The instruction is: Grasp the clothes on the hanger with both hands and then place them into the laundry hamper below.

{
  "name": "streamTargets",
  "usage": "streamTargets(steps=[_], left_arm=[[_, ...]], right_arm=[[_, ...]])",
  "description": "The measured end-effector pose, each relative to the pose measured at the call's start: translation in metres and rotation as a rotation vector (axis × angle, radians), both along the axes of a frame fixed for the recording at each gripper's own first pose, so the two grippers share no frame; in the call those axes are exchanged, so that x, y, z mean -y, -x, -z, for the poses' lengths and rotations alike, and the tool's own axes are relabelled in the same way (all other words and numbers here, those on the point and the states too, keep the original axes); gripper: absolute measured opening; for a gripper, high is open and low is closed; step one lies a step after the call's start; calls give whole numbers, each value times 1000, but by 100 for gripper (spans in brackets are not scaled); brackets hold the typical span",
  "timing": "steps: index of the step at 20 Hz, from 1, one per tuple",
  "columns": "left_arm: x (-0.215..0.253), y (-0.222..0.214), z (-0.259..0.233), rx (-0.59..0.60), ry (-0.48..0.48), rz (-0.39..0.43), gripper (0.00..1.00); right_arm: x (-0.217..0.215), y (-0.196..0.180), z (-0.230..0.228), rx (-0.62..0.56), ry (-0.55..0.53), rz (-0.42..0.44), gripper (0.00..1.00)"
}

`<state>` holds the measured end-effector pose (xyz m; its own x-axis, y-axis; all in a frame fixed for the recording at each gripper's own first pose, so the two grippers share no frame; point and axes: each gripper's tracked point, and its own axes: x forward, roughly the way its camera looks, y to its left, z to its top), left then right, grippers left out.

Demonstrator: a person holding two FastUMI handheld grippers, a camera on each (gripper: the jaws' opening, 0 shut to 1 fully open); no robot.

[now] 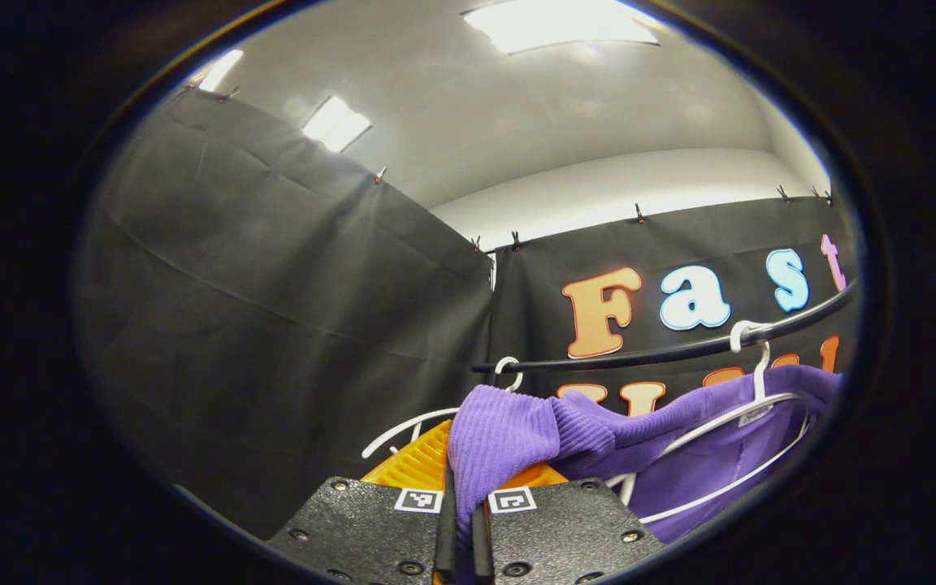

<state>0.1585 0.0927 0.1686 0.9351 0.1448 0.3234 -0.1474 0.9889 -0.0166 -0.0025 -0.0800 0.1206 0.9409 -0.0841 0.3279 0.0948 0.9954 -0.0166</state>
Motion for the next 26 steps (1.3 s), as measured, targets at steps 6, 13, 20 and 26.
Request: streamTargets(steps=[6, 13, 20, 26], left_arm=[[-15, -53, 59, -133, 14, 64, 10], [2, -43, 171, -286, 39, 95, 7], [40, -6, 228, -373, -6, 142, 7], [56, 23, 231, -376, 26, 171, 7]], right_arm=[[-13, 2, -5, 6, 13, -19, 7], [-20, -2, -15, 18, 41, -8, 7], [14, -11, -33, 51, 73, 86, 7], [67, -38, -17, -6, 64, 201, 7]])
